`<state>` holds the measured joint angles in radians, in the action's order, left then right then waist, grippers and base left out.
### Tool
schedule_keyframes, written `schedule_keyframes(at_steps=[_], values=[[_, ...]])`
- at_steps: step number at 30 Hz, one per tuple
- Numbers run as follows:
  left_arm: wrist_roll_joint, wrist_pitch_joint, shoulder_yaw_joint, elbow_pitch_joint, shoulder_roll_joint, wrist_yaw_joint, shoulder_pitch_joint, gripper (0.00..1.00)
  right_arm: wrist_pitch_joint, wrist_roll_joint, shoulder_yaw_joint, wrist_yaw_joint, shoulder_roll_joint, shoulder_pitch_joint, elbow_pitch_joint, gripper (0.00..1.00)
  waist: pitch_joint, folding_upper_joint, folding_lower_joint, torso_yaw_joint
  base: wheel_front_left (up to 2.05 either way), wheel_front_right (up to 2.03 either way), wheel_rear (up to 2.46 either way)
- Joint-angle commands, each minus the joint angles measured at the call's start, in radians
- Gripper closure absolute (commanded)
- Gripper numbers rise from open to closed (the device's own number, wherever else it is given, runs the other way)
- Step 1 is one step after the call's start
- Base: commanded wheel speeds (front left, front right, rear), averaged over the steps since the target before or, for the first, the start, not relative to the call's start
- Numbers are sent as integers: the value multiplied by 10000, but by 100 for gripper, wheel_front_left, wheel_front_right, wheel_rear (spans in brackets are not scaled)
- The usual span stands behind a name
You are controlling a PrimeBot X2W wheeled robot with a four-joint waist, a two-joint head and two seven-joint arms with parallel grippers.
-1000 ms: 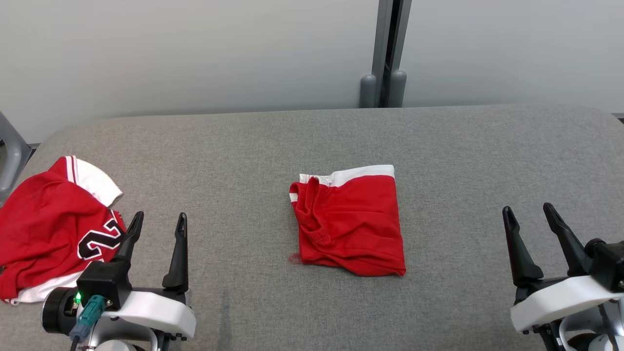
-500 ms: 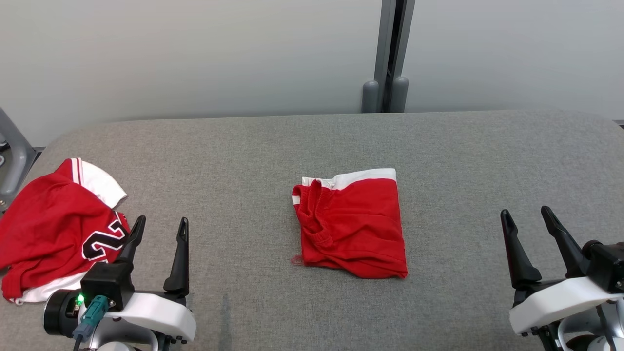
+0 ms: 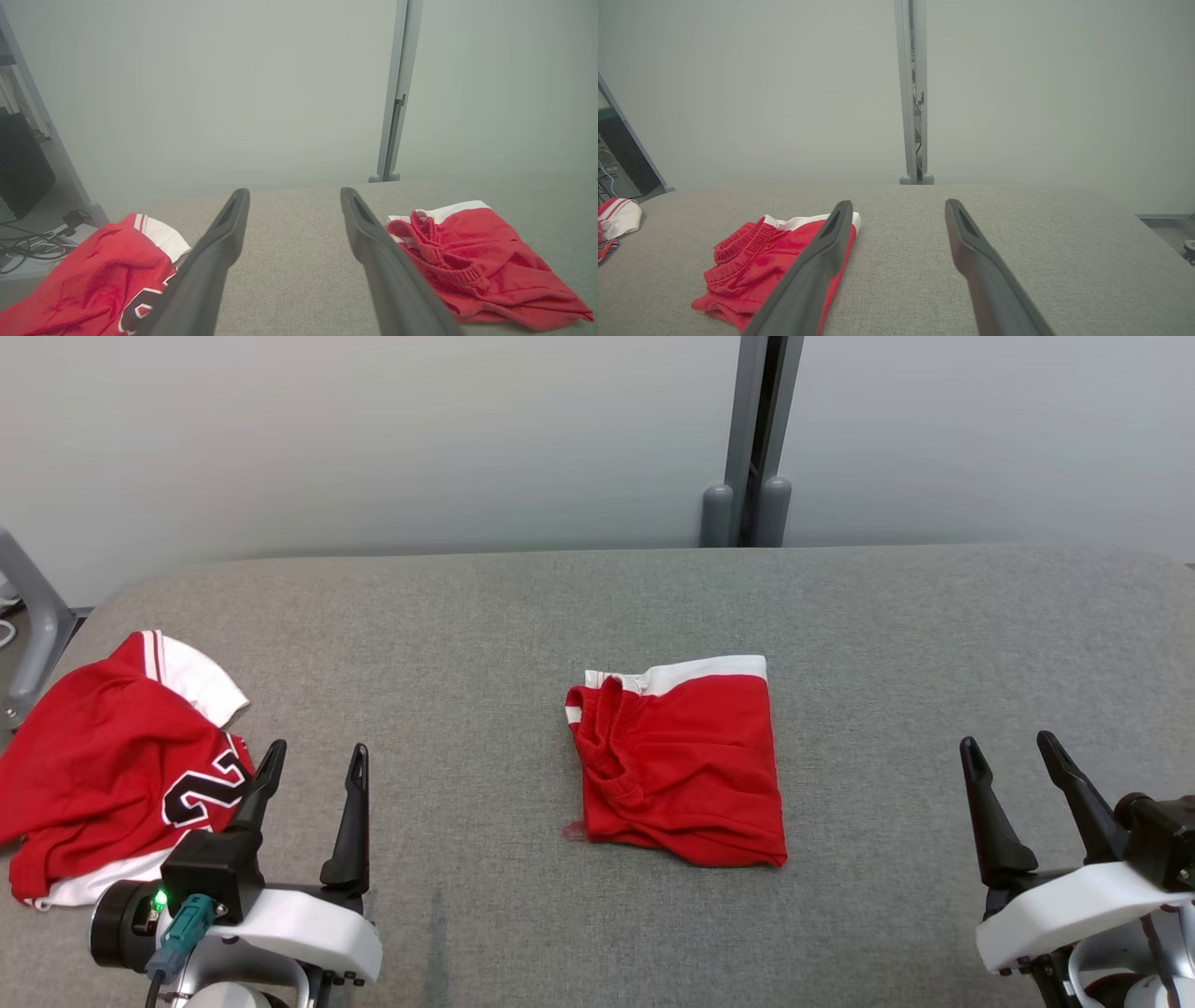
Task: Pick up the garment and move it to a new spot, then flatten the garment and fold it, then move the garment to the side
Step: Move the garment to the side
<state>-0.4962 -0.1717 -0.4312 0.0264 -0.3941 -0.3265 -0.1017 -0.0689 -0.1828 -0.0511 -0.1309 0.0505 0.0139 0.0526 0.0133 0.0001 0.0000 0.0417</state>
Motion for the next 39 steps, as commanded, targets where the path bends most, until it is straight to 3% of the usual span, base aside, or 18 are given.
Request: schedule_keyframes(at_steps=[1, 11, 24, 34, 35, 37, 38, 39], values=[[21, -14, 10, -51, -60, -33, -179, 0, 36, -3, -47, 3, 18, 151, -33, 0, 75, -1, 0, 64, 0, 0, 0], [132, -258, -32, -187, 189, 21, -790, 0, -10, -83, 172, 3, 131, 920, -705, 0, 863, -1, 0, 698, 0, 0, 0], [279, -820, 48, 124, 841, 405, -1880, 0, 243, -382, 1015, 3, 357, 2273, -3139, 0, 2301, -1, 0, 1729, 0, 0, 0], [463, -912, 219, 474, 1196, 694, -2103, 0, 38, -753, 1379, 3, 339, 2818, -4740, 0, 2647, -1, 0, 1896, 0, 0, 0], [477, -916, 236, 506, 1221, 696, -2107, 0, -87, -834, 1460, 3, 332, 2804, -4870, 46, 2652, -1, 0, 1885, 0, 0, 0], [529, -915, 268, 573, 1267, 752, -2121, 0, -248, -1037, 1631, 3, 327, 2791, -5026, 73, 2634, -1, 0, 1854, 0, 0, 0], [525, -917, 290, 594, 1283, 775, -2127, 0, -300, -1115, 1700, 3, 347, 2812, -5064, 100, 2629, -1, 0, 1832, 0, 0, 0], [554, -919, 310, 610, 1297, 796, -2135, 0, -314, -1185, 1755, 5, 381, 2835, -5082, 100, 2620, -1, 0, 1808, 0, 0, 0]])
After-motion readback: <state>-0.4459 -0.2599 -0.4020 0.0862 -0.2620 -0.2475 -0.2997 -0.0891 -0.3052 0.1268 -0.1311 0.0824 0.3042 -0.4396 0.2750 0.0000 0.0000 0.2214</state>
